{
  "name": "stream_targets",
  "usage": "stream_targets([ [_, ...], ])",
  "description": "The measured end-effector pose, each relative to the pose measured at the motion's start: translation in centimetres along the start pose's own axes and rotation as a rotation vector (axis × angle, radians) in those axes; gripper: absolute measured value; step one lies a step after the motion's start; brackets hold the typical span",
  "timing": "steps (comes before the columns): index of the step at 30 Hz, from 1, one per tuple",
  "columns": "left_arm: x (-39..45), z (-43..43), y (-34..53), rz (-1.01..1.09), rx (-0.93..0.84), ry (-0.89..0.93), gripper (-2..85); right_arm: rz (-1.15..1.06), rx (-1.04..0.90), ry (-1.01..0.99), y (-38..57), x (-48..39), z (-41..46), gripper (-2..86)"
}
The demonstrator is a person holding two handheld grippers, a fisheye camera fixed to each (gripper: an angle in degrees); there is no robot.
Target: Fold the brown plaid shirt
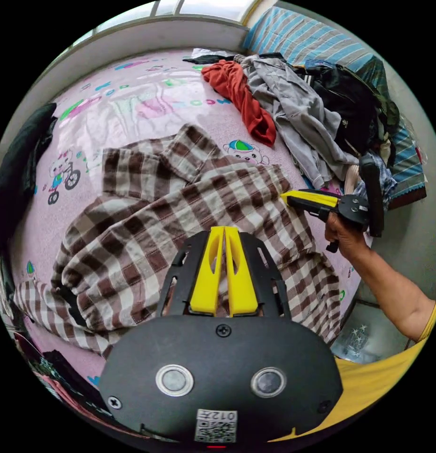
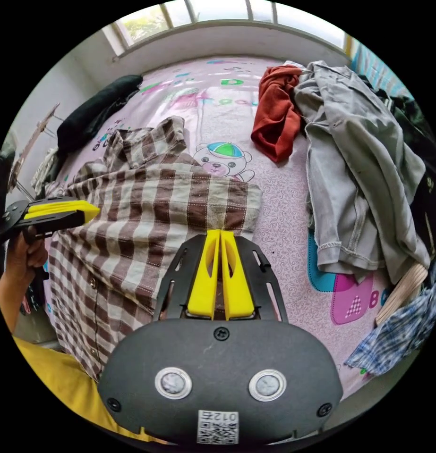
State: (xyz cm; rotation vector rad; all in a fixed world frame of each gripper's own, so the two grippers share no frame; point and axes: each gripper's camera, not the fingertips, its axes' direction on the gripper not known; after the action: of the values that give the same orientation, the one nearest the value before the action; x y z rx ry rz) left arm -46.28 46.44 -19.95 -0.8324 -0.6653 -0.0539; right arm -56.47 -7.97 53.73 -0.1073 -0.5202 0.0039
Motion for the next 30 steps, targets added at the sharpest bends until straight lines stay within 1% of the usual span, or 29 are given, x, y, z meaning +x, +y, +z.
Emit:
stream_targets([
  [3, -2.0, 1.3, 2.7, -0.034, -0.055, -0.061, 0.4, -0.063, -0.018, 0.07, -0.3, -1.9, 0.8, 0.3],
  [6, -3.0, 1.4, 4.7, -0.012, -0.016, -0.039, 0.4, -0.085, -0.018, 0.129, -0.4, -3.5, 1.7, 0.5],
  [9, -3.8, 1.1, 6.2, 0.001, -0.008, -0.031, 0.4, -0.033, -0.027, 0.093, -0.7, -3.5, 2.3, 0.6],
  [11, -4.4, 0.8, 7.2, 0.021, -0.008, -0.014, 0.4, 0.066, -0.111, 0.014, -1.7, -2.5, 2.5, 0.6],
  [12, -4.9, 0.3, 7.8, 0.037, -0.036, 0.003, 0.4, 0.096, -0.118, 0.0, -1.9, -2.3, 2.3, 0.6],
  [14, -5.8, -1.6, 9.5, 0.026, -0.006, -0.009, 0.4, 0.125, -0.025, 0.052, -1.9, -3.5, 0.1, 0.6],
  [15, -6.4, -3.6, 11.1, 0.018, 0.067, -0.008, 0.4, 0.111, 0.006, 0.072, -1.9, -4.2, -0.5, 0.6],
  [16, -7.5, -5.6, 13.1, -0.012, 0.131, -0.006, 0.4, 0.063, 0.059, 0.082, -1.8, -6.0, -1.4, 0.6],
  [17, -8.2, -6.5, 14.1, -0.036, 0.157, -0.009, 0.4, -0.01, 0.096, 0.063, -1.8, -8.1, -1.7, 0.6],
  [19, -12.7, -9.6, 18.6, -0.195, 0.248, -0.024, 0.4, -0.133, 0.118, 0.039, -1.8, -11.3, -1.1, 0.5],
  [20, -14.3, -10.3, 19.8, -0.245, 0.264, -0.024, 0.4, -0.194, 0.102, 0.029, -1.9, -13.0, 0.0, 0.4],
  [21, -17.7, -11.3, 22.2, -0.36, 0.285, -0.023, 0.4, -0.208, 0.087, 0.024, -2.0, -13.6, 0.7, 0.4],
  [22, -21.4, -12.2, 24.5, -0.476, 0.287, -0.022, 0.5, -0.216, 0.054, 0.011, -2.3, -14.4, 2.0, 0.3],
  [23, -23.3, -12.5, 25.7, -0.535, 0.286, -0.02, 0.5, -0.215, 0.022, 0.004, -2.5, -14.9, 3.4, 0.2],
  [25, -30.3, -13.9, 29.9, -0.726, 0.291, -0.012, 0.6, -0.198, -0.034, 0.018, -2.8, -15.2, 5.3, 0.2],
  [27, -34.6, -14.8, 32.6, -0.846, 0.292, -0.03, 0.8, -0.193, -0.111, 0.038, -3.0, -15.4, 7.3, 0.2],
  [28, -37.1, -15.2, 34.1, -0.923, 0.279, -0.057, 1.0, -0.195, -0.121, 0.031, -3.0, -15.6, 8.0, 0.3],
  [30, -40.2, -15.6, 35.9, -1.012, 0.269, -0.12, 1.5, -0.186, -0.131, 0.032, -3.1, -15.7, 8.3, 0.3],
])
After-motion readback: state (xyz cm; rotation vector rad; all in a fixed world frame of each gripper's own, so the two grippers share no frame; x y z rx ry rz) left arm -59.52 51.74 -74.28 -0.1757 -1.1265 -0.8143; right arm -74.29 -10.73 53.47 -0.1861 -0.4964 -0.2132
